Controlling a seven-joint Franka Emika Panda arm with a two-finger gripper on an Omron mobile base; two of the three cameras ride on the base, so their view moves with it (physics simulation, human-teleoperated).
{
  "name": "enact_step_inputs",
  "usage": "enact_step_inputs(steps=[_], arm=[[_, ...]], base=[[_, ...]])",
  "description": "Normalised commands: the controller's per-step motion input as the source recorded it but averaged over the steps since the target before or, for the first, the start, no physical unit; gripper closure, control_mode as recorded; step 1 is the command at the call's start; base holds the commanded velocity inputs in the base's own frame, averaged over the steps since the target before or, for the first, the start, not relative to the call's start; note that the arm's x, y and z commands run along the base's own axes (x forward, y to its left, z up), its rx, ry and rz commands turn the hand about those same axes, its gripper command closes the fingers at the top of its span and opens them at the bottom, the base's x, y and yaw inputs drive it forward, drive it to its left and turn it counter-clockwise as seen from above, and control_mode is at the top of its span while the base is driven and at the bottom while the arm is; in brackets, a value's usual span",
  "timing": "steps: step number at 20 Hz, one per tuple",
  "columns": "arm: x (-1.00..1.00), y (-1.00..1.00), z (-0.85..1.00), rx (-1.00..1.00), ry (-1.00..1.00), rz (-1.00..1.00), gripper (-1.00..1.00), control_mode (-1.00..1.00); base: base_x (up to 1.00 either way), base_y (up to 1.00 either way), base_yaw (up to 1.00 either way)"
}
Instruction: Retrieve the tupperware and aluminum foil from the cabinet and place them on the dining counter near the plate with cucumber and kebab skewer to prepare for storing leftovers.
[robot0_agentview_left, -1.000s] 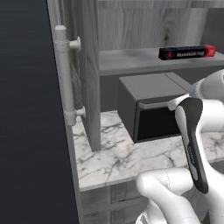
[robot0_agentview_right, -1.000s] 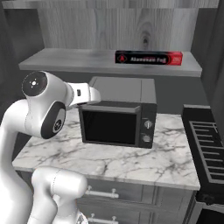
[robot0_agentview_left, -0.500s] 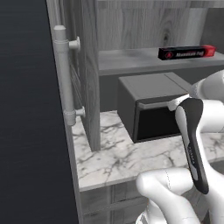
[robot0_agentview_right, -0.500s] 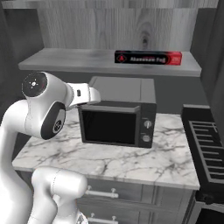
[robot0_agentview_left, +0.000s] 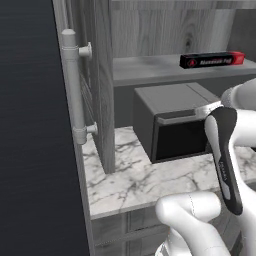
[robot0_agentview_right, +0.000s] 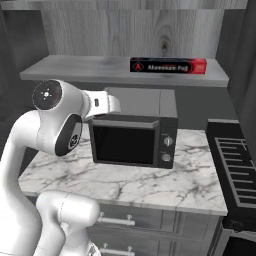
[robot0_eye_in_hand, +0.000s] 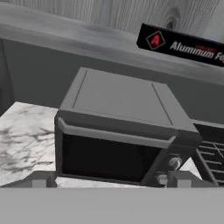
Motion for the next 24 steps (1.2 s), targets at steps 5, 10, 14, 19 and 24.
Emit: enact_step_inputs(steps=[5,10,14,19,24], arm=[[0.07,-0.02,0.55,0.00,-0.28,-0.12,-1.00,-1.00],[0.25,0.01,0.51,0.00,-0.23,-0.11,-1.00,-1.00],[0.21,0.06,0.16,0.09,-0.22,-0.19,-1.00,-1.00],[0.08,0.12,0.16,0.22,-0.28,-0.31,-1.00,-1.00],[0.09,0.00,0.50,0.22,-0.02,-0.09,-1.00,-1.00]], base=[[0.00,0.00,0.00],[0.00,0.00,0.00],[0.00,0.00,0.00],[0.00,0.00,0.00],[0.00,0.00,0.00]])
